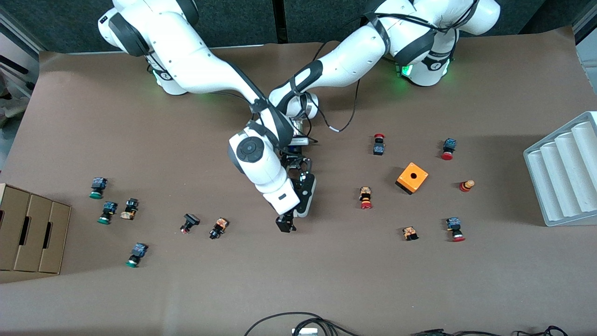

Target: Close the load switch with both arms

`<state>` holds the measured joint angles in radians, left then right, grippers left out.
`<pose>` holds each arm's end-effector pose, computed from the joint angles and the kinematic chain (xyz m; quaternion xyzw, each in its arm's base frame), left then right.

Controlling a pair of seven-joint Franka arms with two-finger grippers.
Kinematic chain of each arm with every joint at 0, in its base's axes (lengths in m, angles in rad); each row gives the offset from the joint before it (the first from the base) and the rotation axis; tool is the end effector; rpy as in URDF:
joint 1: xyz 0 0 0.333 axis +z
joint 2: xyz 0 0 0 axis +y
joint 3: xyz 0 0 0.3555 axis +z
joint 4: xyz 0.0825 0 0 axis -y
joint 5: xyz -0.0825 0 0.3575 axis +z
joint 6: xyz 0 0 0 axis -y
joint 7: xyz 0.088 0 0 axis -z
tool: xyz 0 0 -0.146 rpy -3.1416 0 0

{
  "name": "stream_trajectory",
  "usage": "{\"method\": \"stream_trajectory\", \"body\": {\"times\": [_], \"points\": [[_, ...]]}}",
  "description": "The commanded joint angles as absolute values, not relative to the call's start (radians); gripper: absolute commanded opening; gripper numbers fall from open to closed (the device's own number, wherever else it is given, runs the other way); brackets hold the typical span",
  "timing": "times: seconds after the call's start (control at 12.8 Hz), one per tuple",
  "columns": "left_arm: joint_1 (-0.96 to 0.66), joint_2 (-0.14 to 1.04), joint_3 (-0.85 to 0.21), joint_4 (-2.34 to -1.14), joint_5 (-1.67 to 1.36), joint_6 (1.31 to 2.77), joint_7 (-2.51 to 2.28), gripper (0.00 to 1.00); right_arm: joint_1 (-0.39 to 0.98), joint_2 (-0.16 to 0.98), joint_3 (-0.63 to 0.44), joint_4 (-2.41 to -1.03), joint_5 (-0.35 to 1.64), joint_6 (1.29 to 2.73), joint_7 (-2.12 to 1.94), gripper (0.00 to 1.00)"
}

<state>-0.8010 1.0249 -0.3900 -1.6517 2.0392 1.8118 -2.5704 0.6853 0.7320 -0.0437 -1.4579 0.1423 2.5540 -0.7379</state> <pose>0.3910 -0.5714 0.0830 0.8000 0.0214 0.5996 0.0085 0.6135 0.4691 0.2973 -0.7847 -0.5917 -0.1829 0.0274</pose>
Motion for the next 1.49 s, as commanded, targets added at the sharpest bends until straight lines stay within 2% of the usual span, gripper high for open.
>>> {"method": "stream_trajectory", "body": {"times": [0.0, 0.23, 0.55, 0.7, 1.02, 1.09, 1.17, 1.41], "points": [[-0.811, 1.054, -0.38, -1.626, 2.049, 1.804, -2.591, 0.64, 0.655, 0.622, -0.037, -1.473, 0.16, 2.418, -0.742, 1.0], [-0.811, 1.054, -0.38, -1.628, 2.049, 1.805, -2.591, 0.64, 0.618, 0.53, -0.038, -1.473, 0.188, 2.337, -0.744, 1.0], [-0.811, 1.054, -0.38, -1.628, 2.049, 1.805, -2.591, 0.64, 0.49, 0.421, -0.054, -1.474, 0.363, 2.237, -0.738, 1.0], [-0.811, 1.054, -0.38, -1.628, 2.049, 1.805, -2.591, 0.64, 0.436, 0.379, -0.055, -1.48, 0.371, 2.206, -0.689, 1.0], [-0.81, 1.052, -0.38, -1.626, 2.049, 1.805, -2.586, 0.65, 0.312, 0.302, -0.057, -1.497, 0.368, 2.056, -0.534, 1.0], [-0.808, 1.051, -0.38, -1.626, 2.048, 1.804, -2.58, 0.72, 0.273, 0.282, -0.058, -1.505, 0.367, 2.002, -0.532, 1.0], [-0.81, 1.045, -0.382, -1.626, 2.045, 1.805, -2.57, 0.99, 0.226, 0.267, -0.06, -1.506, 0.353, 1.94, -0.532, 1.0], [-0.802, 1.031, -0.385, -1.626, 2.023, 1.816, -2.525, 1.0, 0.074, 0.229, -0.06, -1.546, 0.344, 1.832, -0.532, 1.0]]}}
